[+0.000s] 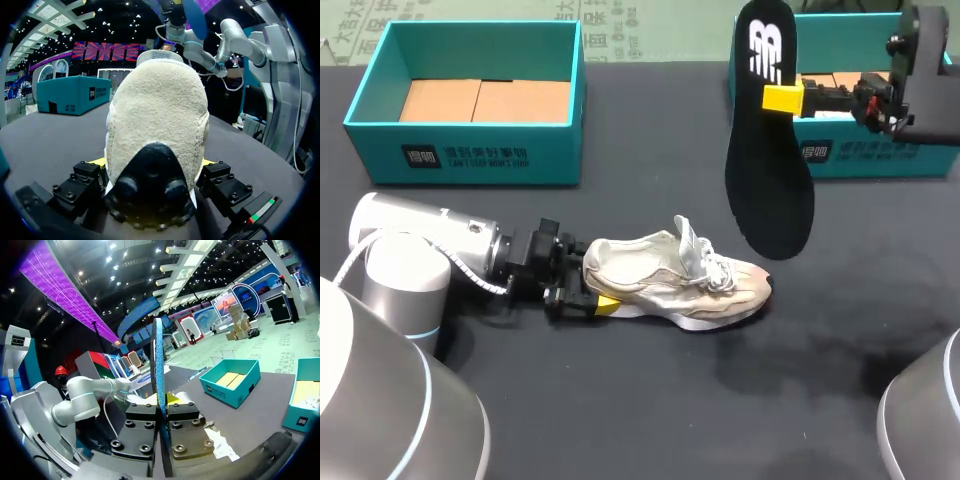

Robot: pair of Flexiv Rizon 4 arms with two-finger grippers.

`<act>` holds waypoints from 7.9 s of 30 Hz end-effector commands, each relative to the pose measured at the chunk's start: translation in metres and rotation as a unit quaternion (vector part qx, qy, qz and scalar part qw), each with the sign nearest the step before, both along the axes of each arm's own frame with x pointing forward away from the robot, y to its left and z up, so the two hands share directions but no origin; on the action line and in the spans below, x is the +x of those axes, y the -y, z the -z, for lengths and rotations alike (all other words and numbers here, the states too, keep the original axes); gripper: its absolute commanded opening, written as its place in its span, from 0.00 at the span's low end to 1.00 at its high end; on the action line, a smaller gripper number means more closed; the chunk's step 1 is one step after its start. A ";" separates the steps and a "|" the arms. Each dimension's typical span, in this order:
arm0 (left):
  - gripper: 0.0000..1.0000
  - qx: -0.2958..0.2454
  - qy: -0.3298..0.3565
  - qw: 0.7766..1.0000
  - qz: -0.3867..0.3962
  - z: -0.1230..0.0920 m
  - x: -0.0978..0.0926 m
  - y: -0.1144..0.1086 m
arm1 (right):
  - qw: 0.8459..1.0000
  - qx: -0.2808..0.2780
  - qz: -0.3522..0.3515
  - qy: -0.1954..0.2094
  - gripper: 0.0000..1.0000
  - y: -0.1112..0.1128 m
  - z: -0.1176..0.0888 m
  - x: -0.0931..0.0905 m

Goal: Take the shoe out of the shoebox, open the shoe tongue, remove and reinsert the insole, then place the shoe into the shoebox

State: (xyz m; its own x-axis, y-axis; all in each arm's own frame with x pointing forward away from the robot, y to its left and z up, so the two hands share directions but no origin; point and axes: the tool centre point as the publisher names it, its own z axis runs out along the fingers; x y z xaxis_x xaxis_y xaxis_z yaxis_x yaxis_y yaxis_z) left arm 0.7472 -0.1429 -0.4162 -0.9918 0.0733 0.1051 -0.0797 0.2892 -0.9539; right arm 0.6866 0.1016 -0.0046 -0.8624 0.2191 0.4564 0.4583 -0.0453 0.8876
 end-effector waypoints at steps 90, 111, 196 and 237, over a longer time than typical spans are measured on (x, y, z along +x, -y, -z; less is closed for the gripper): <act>1.00 0.213 0.074 0.974 0.022 -0.012 0.002 -0.054 | 0.999 0.007 -0.028 -0.035 0.00 0.011 0.006 -0.077; 1.00 0.385 0.064 0.919 0.052 -0.042 0.009 -0.082 | 0.999 0.007 -0.028 -0.035 0.00 0.011 0.006 -0.077; 1.00 0.532 0.094 0.839 0.069 -0.077 0.041 0.039 | 0.999 0.007 -0.028 -0.035 0.00 0.011 0.006 -0.077; 0.26 0.542 0.066 0.832 0.098 -0.026 0.034 0.055 | 0.999 0.007 -0.028 -0.035 0.00 0.011 0.006 -0.077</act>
State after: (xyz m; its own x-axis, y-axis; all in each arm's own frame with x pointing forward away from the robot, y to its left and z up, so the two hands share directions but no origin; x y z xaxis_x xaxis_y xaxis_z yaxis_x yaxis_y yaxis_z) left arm 0.7811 -0.1961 -0.3879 -0.9803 0.1680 0.1035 0.1549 0.9801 -0.1241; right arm 0.6223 0.0939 -0.0085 -0.8421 0.1434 0.5199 0.5228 -0.0198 0.8522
